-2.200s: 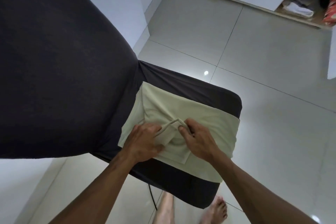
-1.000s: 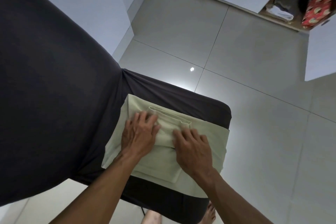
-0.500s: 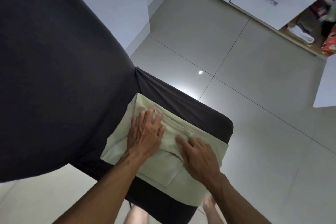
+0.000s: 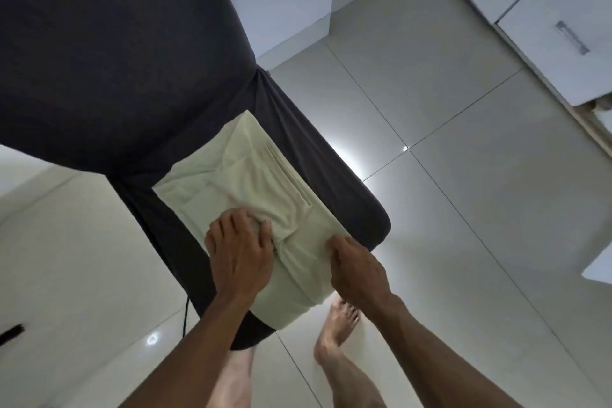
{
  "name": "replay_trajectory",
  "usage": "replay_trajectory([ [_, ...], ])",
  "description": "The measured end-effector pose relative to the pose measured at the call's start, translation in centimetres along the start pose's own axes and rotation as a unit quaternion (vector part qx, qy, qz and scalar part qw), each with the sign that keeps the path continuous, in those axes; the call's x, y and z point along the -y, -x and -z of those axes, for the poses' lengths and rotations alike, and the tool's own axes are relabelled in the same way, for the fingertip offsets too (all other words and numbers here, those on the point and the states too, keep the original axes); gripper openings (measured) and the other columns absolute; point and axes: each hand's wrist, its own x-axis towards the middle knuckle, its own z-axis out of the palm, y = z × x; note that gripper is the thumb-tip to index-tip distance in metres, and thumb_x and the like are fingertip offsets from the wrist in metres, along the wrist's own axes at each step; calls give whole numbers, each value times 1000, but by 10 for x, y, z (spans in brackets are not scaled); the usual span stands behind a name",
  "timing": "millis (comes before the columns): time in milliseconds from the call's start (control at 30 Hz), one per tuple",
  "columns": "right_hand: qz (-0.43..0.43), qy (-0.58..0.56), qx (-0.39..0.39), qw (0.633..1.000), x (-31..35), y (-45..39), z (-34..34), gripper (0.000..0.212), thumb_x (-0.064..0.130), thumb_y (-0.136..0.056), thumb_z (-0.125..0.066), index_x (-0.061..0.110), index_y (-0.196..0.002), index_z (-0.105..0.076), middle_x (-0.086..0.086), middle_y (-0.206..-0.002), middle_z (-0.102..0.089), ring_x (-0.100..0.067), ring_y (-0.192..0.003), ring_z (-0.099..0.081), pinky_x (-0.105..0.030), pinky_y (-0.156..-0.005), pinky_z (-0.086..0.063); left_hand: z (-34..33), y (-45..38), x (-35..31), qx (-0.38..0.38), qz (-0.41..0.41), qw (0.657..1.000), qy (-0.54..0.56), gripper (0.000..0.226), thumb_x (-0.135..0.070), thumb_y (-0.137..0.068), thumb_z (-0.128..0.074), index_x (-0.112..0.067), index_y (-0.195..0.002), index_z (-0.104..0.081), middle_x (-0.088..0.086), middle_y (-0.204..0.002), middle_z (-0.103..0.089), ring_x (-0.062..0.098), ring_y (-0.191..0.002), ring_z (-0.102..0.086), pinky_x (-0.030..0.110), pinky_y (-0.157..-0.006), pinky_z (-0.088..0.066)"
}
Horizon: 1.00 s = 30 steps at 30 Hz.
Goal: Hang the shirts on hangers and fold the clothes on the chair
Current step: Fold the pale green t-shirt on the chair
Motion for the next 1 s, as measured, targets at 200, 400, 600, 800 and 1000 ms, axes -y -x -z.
replay_trajectory([
  [200,2,19,21,1000,-25,-4,14,18,18,-95,-45,21,-109,-55,1,-103,-60,-27,-90,-60,-37,-71,-51,-23,93,-32,206,181,961,27,52,-71,-90,-39,-24,-81,-59,-6,-83,-66,22,-86,-62,41,-81,-48],
  [400,44,-12,-13,999,-34,-5,10,11,21,-98,-42,26,-91,-49,3,-91,-61,-22,-80,-59,-43,-69,-56,-52,120,-76,104,397,846,340,31,-24,-90,-67,-13,-65,-52,-2,-62,-56,26,-68,-54,31,-62,-34],
  [600,-10,-47,-43,998,-65,16,12,13,14,-93,-48,25,-99,-54,2,-105,-64,-22,-90,-60,-38,-76,-53,-58,153,-92,18,422,808,410,20,-28,-101,-47,-10,-93,-50,-2,-77,-56,23,-75,-54,33,-69,-36],
  [800,-43,-57,-1,997,-108,17,-9,38,26,-93,-64,19,-128,-52,-3,-124,-65,-22,-109,-63,-27,-84,-44,-109,181,-86,52,417,786,453,37,-45,-80,-78,-22,-100,-58,-12,-87,-62,13,-83,-58,33,-78,-44],
  [1000,-39,-140,73,987,-130,-12,-45,81,36,-77,-84,19,-146,-44,0,-148,-51,-21,-129,-54,-35,-102,-47,-168,204,-74,33,475,778,409,21,-40,-87,-72,-22,-95,-66,-2,-102,-66,22,-99,-59,44,-88,-52],
])
